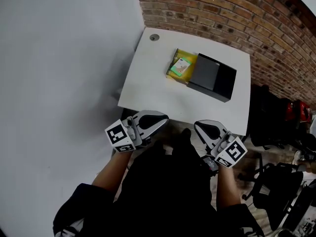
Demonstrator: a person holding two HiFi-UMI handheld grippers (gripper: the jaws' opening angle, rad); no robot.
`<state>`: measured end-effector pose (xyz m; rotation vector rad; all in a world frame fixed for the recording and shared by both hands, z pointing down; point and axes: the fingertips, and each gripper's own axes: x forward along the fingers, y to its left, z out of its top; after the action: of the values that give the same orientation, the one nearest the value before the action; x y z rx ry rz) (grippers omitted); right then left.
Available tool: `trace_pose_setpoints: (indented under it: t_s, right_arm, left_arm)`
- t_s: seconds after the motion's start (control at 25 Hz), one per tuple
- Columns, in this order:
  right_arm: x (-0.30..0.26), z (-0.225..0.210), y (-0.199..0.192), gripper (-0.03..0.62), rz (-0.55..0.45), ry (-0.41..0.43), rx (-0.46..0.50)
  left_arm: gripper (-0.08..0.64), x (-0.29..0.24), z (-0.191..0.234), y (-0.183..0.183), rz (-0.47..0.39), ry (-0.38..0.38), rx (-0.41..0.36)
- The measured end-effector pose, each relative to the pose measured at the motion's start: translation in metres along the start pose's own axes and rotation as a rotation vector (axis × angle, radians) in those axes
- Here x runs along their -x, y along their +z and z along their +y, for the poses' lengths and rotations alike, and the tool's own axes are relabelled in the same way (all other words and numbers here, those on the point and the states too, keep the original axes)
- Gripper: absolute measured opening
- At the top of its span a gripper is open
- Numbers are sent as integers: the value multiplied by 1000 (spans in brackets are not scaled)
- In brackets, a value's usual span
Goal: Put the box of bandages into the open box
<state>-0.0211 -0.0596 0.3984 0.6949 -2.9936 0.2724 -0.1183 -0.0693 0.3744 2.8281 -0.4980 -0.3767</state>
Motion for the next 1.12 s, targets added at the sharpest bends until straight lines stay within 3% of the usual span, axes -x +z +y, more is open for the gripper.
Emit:
trace_pose_setpoints:
  t_s: [0.44,0.64,0.92,1.12]
  right_arm:
    - [24,84,-43,6,32,-119,-31]
    - [46,94,-38,6,2,-115,-4]
    - [77,114,-15,6,-37,-58,36]
    - [139,127,-49,6,-18,-40,-26]
  left_arm:
    - [14,19,-53,-38,29,-126,20]
    - [15,4,-85,-43,58,-179,-30]
    - [15,-10,-135,-57,108,-169,-8]
    - [15,-34,-179,-93,143,-97,4]
